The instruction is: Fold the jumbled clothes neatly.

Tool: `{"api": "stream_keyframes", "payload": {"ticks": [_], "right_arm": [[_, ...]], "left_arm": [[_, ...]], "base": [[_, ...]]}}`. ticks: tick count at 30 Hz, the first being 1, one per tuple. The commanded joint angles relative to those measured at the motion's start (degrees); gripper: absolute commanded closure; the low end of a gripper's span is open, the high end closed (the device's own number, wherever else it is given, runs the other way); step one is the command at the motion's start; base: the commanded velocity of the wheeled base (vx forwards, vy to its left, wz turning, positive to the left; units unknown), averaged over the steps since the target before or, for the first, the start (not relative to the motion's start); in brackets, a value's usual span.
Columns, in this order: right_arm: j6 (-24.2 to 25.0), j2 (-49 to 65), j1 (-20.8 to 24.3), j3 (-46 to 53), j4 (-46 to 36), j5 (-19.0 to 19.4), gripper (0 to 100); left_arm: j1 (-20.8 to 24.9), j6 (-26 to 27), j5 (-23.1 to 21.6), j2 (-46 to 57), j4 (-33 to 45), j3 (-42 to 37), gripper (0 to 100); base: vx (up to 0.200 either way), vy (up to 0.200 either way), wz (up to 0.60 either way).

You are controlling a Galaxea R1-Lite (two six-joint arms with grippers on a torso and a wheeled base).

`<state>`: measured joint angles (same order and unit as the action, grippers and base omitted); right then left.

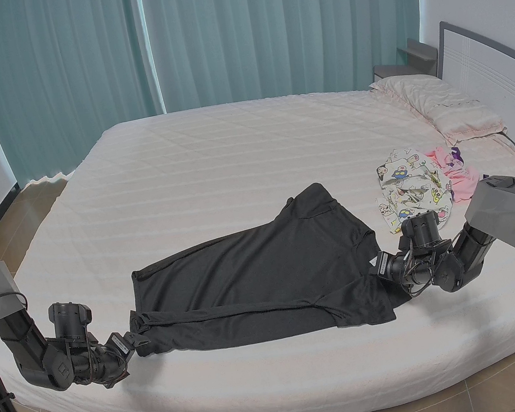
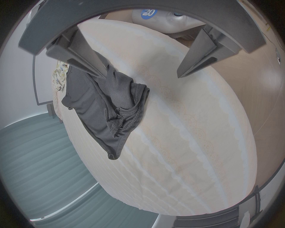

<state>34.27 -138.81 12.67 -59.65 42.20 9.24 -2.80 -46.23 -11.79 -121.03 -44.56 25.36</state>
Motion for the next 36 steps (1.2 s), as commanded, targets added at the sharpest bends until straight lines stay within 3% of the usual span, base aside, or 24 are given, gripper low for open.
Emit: {"api": "stream_keyframes", "payload": {"ticks": [1, 20, 21, 31, 36], "right_arm": [[0.0, 0.0, -0.3, -0.2, 0.1, -0.1, 100], [-0.9, -1.4, -1.3, -1.3, 5.5, 0.3, 100], [-0.9, -1.4, -1.3, -1.3, 5.5, 0.3, 0], [-0.3, 1.1, -2.3, 0.3, 7.3, 0.1, 0], [1.7, 6.3, -2.4, 7.7, 7.5, -3.3, 0]], "left_arm": [[0.0, -0.2, 0.0, 0.0, -0.1, 0.0, 0], [0.0, -0.2, 0.0, 0.0, -0.1, 0.0, 0], [0.0, -0.2, 0.0, 0.0, -0.1, 0.0, 0], [0.0, 0.0, 0.1, -0.1, -0.1, 0.0, 0], [0.0, -0.4, 0.2, 0.0, -0.1, 0.2, 0]], "base": [[0.000, 0.000, 0.00], [0.000, 0.000, 0.00], [0.000, 0.000, 0.00], [0.000, 0.000, 0.00], [0.000, 0.000, 0.00]]}}
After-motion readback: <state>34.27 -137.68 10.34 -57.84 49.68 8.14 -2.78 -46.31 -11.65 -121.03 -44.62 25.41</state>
